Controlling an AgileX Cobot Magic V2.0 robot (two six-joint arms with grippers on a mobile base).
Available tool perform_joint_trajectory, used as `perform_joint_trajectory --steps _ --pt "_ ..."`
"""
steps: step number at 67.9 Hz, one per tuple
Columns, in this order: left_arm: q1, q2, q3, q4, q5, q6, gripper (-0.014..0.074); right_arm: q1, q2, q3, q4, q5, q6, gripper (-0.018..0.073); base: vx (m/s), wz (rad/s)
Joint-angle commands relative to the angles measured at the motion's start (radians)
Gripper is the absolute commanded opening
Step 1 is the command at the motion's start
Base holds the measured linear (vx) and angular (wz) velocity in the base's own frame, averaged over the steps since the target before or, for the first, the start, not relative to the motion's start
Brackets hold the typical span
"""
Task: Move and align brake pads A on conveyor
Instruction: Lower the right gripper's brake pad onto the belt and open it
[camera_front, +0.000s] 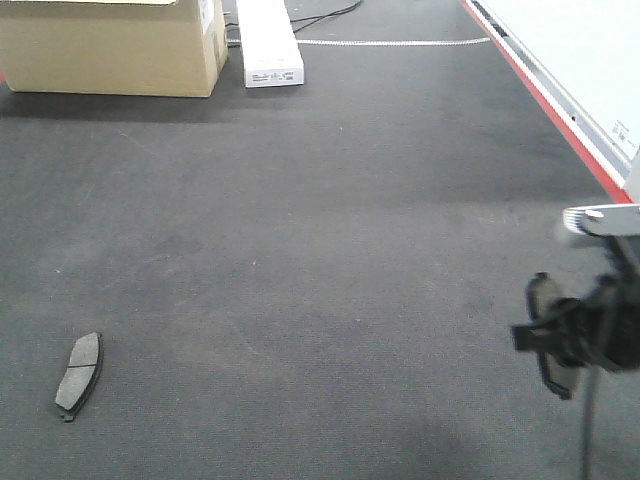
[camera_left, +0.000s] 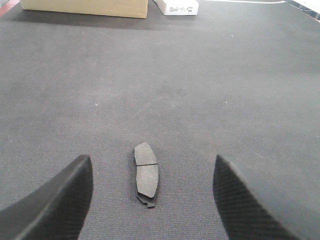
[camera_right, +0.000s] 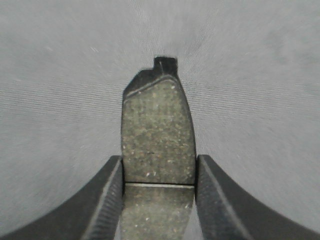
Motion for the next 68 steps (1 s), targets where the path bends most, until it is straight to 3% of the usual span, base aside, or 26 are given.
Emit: perform_joint_trajectory --steps 1,38,68 --pt "-0.004 0.011 -0.026 -0.003 -0.066 0.002 0.0503 -0.001 0.110 -0.099 -0.004 -0.045 -0.018 0.0009 0.00 0.00" --pt "-0.004 0.011 -0.026 -0.003 -0.066 0.002 0.0503 -0.001 0.578 -0.393 -0.008 0.106 -0.104 0.0066 0.00 0.00" --pt "-0.004 0.011 -0.026 -0.003 -0.066 0.002 0.0503 -0.001 0.580 -0.450 -0.008 0.131 -0.055 0.0403 0.00 0.00"
